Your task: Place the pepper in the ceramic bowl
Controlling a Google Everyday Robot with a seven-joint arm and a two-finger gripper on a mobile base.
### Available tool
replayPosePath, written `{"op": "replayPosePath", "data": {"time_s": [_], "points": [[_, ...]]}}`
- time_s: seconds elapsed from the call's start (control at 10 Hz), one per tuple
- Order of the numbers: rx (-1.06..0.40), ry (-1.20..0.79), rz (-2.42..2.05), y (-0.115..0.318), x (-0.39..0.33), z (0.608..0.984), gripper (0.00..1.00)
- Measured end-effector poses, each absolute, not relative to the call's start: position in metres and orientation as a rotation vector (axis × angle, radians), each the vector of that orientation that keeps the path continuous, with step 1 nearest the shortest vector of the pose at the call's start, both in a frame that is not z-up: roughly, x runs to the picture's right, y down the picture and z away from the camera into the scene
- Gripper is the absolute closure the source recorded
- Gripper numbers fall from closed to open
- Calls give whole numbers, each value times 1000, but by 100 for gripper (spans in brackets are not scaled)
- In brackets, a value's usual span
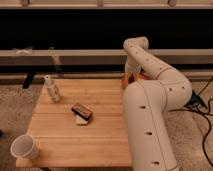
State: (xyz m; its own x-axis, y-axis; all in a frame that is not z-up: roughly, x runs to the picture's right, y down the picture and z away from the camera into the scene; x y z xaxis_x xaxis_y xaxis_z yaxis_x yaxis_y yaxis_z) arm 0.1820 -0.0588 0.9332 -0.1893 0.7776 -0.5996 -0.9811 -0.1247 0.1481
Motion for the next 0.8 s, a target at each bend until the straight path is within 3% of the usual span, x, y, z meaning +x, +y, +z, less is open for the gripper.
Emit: {"op": "replayPosePath", "data": {"time_s": [0.2, 0.8], "points": [[-394, 581, 1683, -67, 190, 933, 24], [-371, 563, 1683, -71, 189, 933, 24]]}}
